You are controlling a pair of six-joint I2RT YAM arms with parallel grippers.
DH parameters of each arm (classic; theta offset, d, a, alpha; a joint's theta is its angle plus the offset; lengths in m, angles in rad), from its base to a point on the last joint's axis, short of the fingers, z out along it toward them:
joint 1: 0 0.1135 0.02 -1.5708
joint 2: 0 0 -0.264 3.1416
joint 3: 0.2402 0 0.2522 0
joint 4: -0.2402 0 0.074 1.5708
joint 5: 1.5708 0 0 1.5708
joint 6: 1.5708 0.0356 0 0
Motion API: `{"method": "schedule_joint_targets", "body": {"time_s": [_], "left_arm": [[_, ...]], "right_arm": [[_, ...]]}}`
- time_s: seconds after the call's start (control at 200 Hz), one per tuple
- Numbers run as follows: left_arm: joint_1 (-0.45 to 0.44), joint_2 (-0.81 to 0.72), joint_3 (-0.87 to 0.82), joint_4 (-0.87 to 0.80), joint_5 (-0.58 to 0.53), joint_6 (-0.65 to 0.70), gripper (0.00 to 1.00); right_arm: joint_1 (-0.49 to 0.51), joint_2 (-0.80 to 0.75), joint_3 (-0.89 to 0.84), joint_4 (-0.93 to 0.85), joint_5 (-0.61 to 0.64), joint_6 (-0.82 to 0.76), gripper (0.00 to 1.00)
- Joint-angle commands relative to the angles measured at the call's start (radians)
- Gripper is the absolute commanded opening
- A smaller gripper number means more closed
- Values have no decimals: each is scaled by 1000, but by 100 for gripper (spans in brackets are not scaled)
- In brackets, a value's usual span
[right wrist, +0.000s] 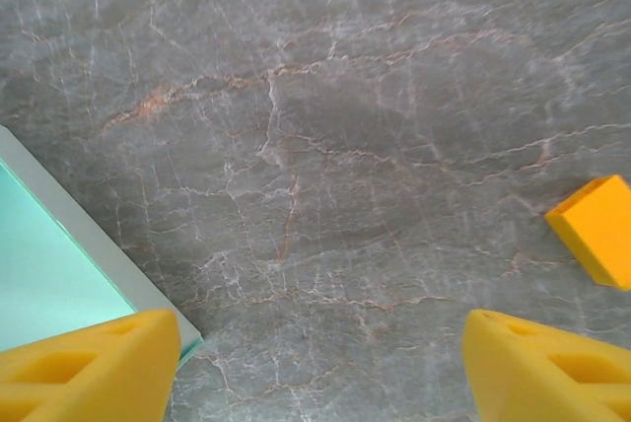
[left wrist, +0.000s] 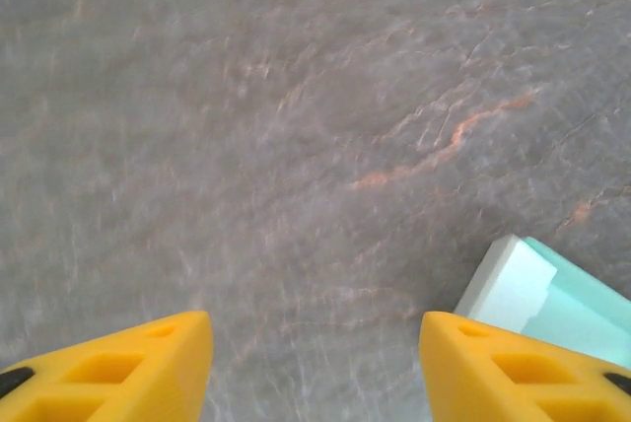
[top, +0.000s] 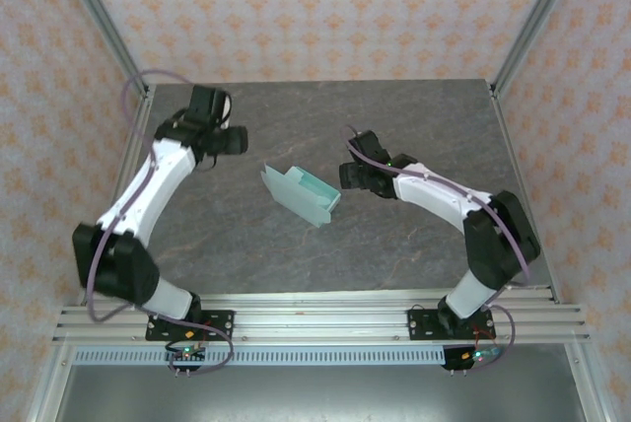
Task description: Fold the paper box
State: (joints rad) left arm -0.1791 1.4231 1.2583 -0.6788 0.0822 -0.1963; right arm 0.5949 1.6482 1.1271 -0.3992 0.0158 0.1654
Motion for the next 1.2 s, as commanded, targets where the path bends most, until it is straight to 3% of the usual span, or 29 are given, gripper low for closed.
{"method": "schedule_joint_targets", "body": {"time_s": [0.0,0.165,0.32,0.445,0.731,1.196], "left_arm": [[-17,-84,-263,191,-31,-182,55],[-74,-189,-532,356,80,-317,48],[-203,-114,-609,492,96,-421,41],[-236,-42,-658,636,120,-482,36],[-254,140,-582,779,171,-496,32],[-210,327,-346,737,146,-414,31]], "right_arm": [[-1,57,62,-40,-55,11,75],[-2,144,125,-99,-61,-1,72],[-6,208,178,-165,-17,-23,71],[-13,225,180,-185,-20,-32,70],[-13,187,114,-170,-146,-31,66],[23,82,-74,45,-349,104,62]]}}
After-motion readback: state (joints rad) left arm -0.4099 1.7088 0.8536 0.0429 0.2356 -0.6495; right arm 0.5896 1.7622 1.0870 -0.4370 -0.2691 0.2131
